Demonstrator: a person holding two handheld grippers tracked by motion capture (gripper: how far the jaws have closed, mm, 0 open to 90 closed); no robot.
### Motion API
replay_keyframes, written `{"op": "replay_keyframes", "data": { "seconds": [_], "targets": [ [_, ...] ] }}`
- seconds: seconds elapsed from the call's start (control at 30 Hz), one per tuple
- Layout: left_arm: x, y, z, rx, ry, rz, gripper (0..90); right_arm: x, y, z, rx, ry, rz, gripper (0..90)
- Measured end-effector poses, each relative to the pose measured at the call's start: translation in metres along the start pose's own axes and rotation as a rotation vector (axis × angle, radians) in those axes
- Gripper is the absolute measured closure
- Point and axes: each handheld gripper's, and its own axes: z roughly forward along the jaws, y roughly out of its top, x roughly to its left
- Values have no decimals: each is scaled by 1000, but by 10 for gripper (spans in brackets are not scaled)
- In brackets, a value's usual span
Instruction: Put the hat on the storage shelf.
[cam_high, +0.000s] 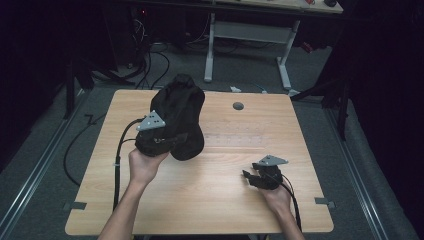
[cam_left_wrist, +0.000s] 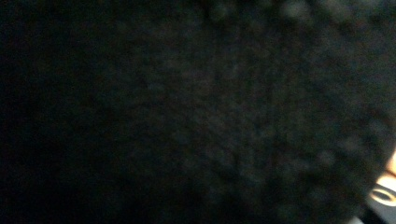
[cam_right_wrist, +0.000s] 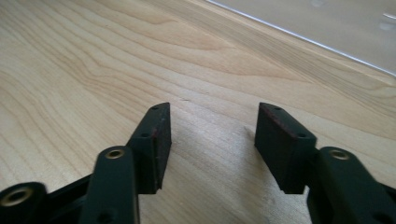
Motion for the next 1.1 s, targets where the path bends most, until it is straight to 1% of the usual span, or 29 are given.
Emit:
{"op": "replay_keyframes", "data": {
  "seconds": [0.03,0.1,0.17,0.27,0.4,0.47,0.6,0.67,0.73,0.97,1.1],
  "targets": [
    [1,1,2,-1,9,9,759,-1,0,0,-1,-3,5,451],
    [4,2,8,-3,27,18,759,-2,0,0,-1,-2,30,431],
    [7,2,14,-10,47,31,759,-3,0,0,-2,-4,32,423],
    [9,2,22,-21,69,51,759,1,0,1,4,-24,0,406],
    [11,3,33,-27,95,88,758,2,0,1,8,-26,-2,401],
    [12,3,38,-30,101,94,758,2,0,1,8,-26,-1,401],
    [16,3,47,-35,127,128,758,2,0,0,8,-26,1,401],
    [18,2,51,-37,137,135,758,2,0,0,8,-26,1,401],
    [20,1,55,-44,143,130,758,2,0,0,8,-26,1,400],
    [25,-6,65,-30,187,157,758,2,0,0,8,-26,1,399],
    [26,-10,69,-29,193,163,758,2,0,0,8,-27,0,400]
  ]
}}
